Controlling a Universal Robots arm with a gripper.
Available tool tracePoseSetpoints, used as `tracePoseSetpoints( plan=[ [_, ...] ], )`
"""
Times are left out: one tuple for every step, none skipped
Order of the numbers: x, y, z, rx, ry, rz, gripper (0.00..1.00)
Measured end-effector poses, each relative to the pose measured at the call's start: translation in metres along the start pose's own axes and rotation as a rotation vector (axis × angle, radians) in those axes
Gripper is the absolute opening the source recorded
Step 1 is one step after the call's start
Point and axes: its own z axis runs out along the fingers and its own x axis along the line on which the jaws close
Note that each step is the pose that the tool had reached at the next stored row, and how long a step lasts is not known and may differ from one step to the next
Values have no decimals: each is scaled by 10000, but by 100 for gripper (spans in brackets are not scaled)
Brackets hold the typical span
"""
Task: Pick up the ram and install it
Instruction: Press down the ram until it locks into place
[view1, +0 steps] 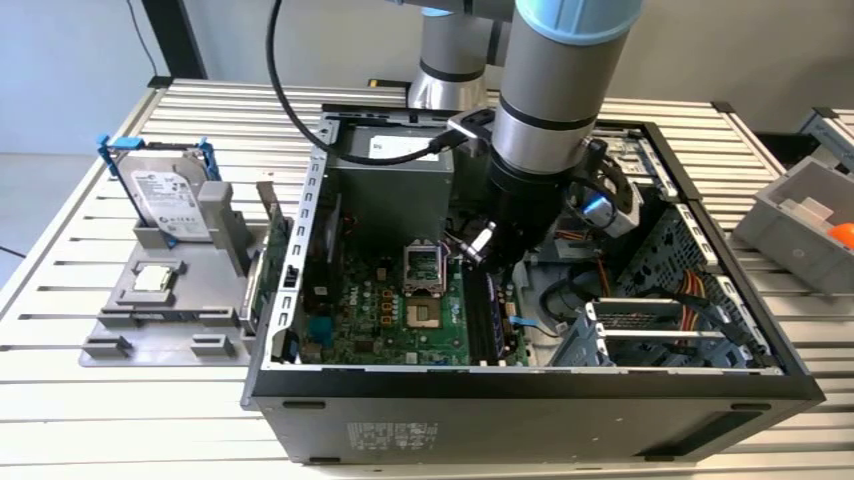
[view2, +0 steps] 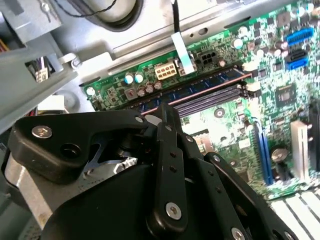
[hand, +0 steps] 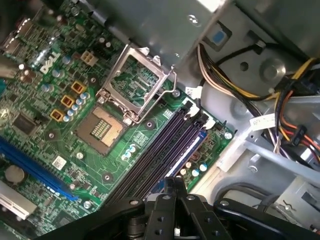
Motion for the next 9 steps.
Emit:
tracePoseSetpoints(
  plan=[
    [0,0,0,-2,-6,-159,0],
    [0,0,0,-5,-13,-335,0],
    [0,0,0,-9,-21,-516,0],
    [0,0,0,-12,-27,-683,0],
    [0,0,1,-15,-34,-830,0],
    [0,0,0,-17,-39,-958,0],
    [0,0,0,-19,-43,-1082,0],
    [0,0,0,-21,-48,-1193,0],
    [0,0,0,-22,-52,-1317,0]
  ],
)
